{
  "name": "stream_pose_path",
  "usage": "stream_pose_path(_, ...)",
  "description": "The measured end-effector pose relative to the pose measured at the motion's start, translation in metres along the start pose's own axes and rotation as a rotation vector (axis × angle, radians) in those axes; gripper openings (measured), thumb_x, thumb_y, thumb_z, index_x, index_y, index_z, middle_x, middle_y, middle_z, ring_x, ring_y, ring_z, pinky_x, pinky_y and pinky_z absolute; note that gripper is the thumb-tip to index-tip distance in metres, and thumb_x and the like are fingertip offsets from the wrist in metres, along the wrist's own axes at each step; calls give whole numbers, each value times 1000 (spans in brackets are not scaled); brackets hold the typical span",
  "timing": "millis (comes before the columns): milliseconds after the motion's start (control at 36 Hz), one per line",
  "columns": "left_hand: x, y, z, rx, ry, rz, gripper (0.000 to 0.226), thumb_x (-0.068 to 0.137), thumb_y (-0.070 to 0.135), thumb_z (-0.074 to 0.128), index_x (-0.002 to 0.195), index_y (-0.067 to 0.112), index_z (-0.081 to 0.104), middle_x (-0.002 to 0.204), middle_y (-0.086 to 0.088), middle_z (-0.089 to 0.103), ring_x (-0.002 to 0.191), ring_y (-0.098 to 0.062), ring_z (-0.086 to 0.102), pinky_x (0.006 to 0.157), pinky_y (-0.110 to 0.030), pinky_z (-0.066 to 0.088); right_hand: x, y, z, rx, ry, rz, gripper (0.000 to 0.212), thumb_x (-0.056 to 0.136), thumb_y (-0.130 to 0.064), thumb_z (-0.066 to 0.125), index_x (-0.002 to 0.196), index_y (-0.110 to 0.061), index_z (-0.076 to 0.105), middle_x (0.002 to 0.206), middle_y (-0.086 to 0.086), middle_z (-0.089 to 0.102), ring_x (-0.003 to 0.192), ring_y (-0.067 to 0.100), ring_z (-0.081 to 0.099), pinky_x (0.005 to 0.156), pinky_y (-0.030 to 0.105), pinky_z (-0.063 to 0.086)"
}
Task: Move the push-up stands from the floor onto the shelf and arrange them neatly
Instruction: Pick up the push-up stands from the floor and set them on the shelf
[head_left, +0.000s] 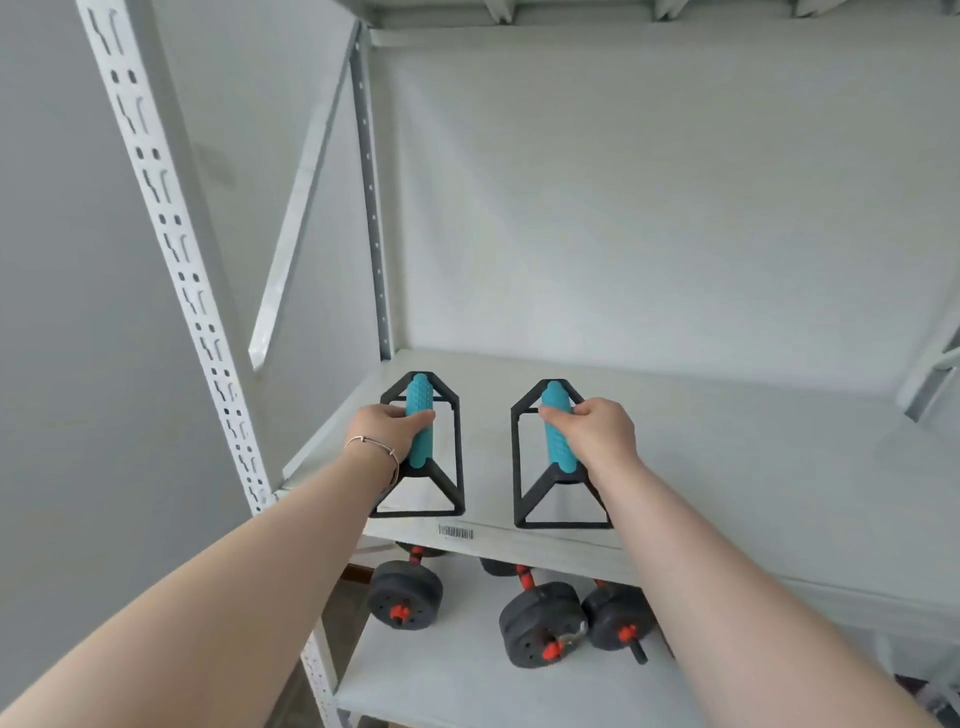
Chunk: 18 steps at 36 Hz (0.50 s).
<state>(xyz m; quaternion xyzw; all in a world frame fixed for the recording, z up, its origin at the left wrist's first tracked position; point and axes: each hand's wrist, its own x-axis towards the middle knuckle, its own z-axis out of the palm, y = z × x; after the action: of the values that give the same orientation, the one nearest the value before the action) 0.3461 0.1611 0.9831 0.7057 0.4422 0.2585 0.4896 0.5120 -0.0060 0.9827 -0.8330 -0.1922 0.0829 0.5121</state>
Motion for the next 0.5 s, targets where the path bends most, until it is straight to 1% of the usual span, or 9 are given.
stream_pose_path(28, 9, 0, 3, -1, 6, -3, 17, 81, 32, 72, 84, 15, 69, 81, -9, 66, 58, -20, 58, 33, -17, 41, 9, 0, 4, 5, 1, 7, 36, 78, -40, 77, 73, -9, 59, 65, 1, 55, 55, 17, 53, 37, 19, 34)
stream_pose_path(56, 19, 1, 5, 8, 6, -8, 17, 80, 32, 73, 83, 15, 70, 83, -9, 67, 60, -21, 59, 35, -18, 42, 18, 1, 9, 11, 3, 14, 36, 77, -41, 77, 74, -8, 60, 67, 2, 57, 58, 18, 53, 42, 21, 36)
stream_pose_path(83, 29, 0, 8, 20, 7, -14, 18, 80, 33, 73, 83, 15, 71, 83, -10, 68, 62, -23, 60, 40, -20, 44, 27, 3, 15, 11, 3, 24, 37, 76, -41, 77, 74, -8, 61, 68, 3, 57, 60, 19, 53, 49, 25, 37)
stream_pose_path(111, 38, 0, 10, 26, 7, -18, 19, 79, 35, 73, 81, 16, 72, 83, -10, 69, 63, -24, 60, 45, -22, 46, 36, 4, 21, 9, 1, 35, 38, 75, -42, 77, 71, -9, 59, 66, 2, 56, 59, 20, 52, 52, 28, 37)
stream_pose_path(194, 68, -3, 16, 56, 13, -38, 21, 76, 40, 72, 74, 19, 72, 77, -7, 69, 68, -26, 62, 66, -34, 57, 58, 3, 40, -9, -15, 55, 44, 75, -42, 77, 58, -14, 47, 56, 0, 47, 52, 19, 46, 47, 28, 32)
stream_pose_path(250, 89, -6, 21, 47, 3, -52, 20, 74, 41, 73, 70, 22, 72, 75, -6, 70, 72, -29, 67, 75, -40, 59, 74, 3, 54, -16, -15, 71, 44, 75, -42, 76, 57, -14, 48, 56, 0, 48, 51, 19, 47, 47, 28, 33)
stream_pose_path(306, 111, -10, 25, 35, -6, -62, 19, 73, 41, 75, 66, 24, 70, 74, -5, 70, 76, -30, 69, 78, -43, 59, 88, 2, 68, -20, -9, 89, 42, 75, -42, 76, 58, -14, 51, 58, 0, 52, 52, 17, 50, 49, 28, 36)
stream_pose_path(389, 144, -14, 31, 33, -31, -57, 20, 73, 42, 75, 63, 27, 67, 74, -2, 69, 79, -30, 69, 79, -44, 59, 110, 2, 90, -24, 11, 110, 40, 75, -42, 77, 59, -13, 53, 59, 0, 55, 53, 18, 52, 51, 28, 38)
stream_pose_path(500, 187, -21, 36, 36, -91, -55, 24, 69, 43, 77, 67, 20, 71, 78, -9, 72, 77, -32, 70, 72, -47, 60, 134, 0, 117, -40, 39, 147, 40, 76, -41, 77, 59, -13, 52, 60, 0, 55, 56, 19, 54, 49, 28, 39)
